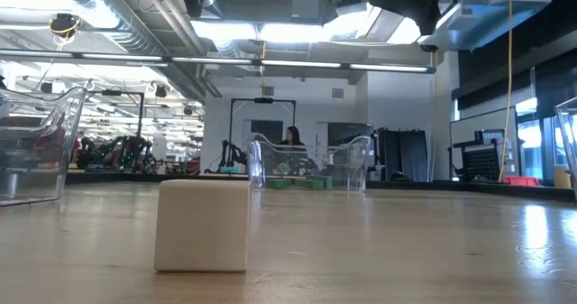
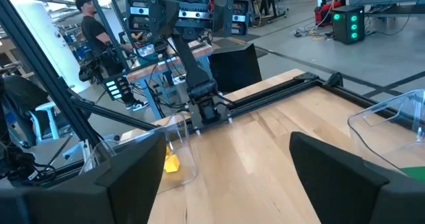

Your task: Sort & place blocks by color

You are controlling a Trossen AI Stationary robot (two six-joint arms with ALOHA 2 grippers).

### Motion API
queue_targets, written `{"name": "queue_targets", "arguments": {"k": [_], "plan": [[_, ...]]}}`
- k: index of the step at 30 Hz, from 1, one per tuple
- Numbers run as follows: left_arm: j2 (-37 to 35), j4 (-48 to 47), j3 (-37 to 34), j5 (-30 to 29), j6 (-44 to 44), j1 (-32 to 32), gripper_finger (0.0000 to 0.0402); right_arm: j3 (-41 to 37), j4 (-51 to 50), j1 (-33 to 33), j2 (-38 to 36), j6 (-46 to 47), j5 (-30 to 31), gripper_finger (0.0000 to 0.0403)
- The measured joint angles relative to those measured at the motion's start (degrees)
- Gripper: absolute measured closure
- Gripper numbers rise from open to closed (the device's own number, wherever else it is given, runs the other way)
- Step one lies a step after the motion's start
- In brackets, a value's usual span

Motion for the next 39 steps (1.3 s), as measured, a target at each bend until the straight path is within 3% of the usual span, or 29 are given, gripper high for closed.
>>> {"name": "queue_targets", "arguments": {"k": [39], "plan": [[0.04, 0.06, 0.00, 0.44, 1.66, 0.00, 0.0164, 0.07, -0.17, 0.00, 0.02, -2.77, 0.03, 0.0080]]}}
